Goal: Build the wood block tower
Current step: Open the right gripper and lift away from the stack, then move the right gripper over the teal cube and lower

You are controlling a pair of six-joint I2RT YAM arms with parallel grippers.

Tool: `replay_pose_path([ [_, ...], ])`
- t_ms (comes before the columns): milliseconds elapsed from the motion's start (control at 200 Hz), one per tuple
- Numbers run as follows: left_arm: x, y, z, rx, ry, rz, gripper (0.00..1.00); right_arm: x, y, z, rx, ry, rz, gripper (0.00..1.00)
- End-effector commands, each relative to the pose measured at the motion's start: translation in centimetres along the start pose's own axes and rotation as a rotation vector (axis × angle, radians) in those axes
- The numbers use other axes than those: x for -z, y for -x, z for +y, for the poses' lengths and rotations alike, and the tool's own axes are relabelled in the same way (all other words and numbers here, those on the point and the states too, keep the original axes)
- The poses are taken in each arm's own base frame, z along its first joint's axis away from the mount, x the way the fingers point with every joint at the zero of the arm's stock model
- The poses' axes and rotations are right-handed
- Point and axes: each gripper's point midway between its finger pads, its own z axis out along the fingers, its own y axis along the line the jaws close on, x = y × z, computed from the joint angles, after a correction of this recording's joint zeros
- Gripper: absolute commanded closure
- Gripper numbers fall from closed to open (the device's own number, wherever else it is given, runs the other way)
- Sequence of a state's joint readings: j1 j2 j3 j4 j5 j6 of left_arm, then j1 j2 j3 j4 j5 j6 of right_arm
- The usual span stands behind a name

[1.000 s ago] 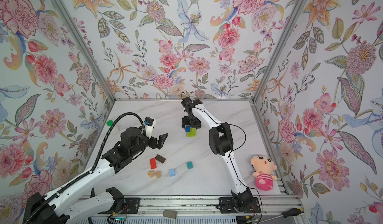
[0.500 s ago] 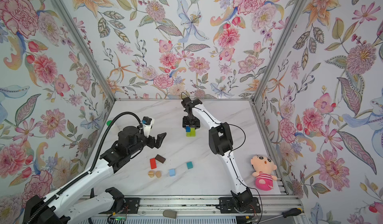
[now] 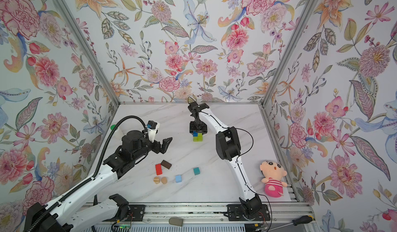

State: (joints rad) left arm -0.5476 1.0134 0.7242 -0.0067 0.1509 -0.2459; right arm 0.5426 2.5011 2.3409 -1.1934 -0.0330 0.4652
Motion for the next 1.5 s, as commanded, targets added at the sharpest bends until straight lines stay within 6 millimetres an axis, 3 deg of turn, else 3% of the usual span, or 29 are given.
replay_pose_path([
  [0, 0.2, -0.2, 0.3, 0.003, 0.003, 0.004, 0.01, 0.7, 0.1, -0.4, 0.011, -0.015, -0.001, 0.22],
  [140, 0.3, 0.0, 0.3, 0.008, 0.003, -0.001, 0.01, 1.9, 0.4, -0.5, 0.009, -0.006, -0.025, 0.11],
  [425, 1.1, 0.1, 0.5, 0.042, 0.015, -0.017, 0.01, 5.8, -0.2, -0.6, 0.023, 0.002, -0.07, 0.11],
  [671, 2.3, -0.8, 0.3, 0.097, 0.007, -0.01, 0.01, 8.7, -2.1, -0.4, 0.05, -0.005, -0.094, 0.12],
  [826, 3.6, -1.6, 0.0, 0.138, 0.011, -0.009, 0.01, 9.4, -4.8, 0.0, 0.087, -0.026, -0.077, 0.16],
  [966, 4.9, -2.3, -0.9, 0.173, 0.009, -0.022, 0.01, 8.9, -7.4, -0.2, 0.106, -0.059, -0.041, 0.22],
  [981, 5.0, -2.4, -1.0, 0.176, 0.011, -0.023, 0.01, 8.8, -8.1, 0.7, 0.132, -0.06, -0.036, 0.22],
  [1041, 5.5, -2.6, -1.4, 0.185, 0.015, -0.027, 0.01, 8.5, -9.4, 0.8, 0.149, -0.075, -0.025, 0.24],
  [1211, 6.1, -3.6, -3.7, 0.194, -0.006, -0.013, 0.01, 8.2, -12.2, 1.5, 0.161, -0.052, -0.021, 0.28],
  [1491, 6.3, -4.5, -7.2, 0.182, -0.05, 0.01, 0.01, 8.0, -16.7, 0.9, 0.147, -0.02, -0.003, 0.31],
])
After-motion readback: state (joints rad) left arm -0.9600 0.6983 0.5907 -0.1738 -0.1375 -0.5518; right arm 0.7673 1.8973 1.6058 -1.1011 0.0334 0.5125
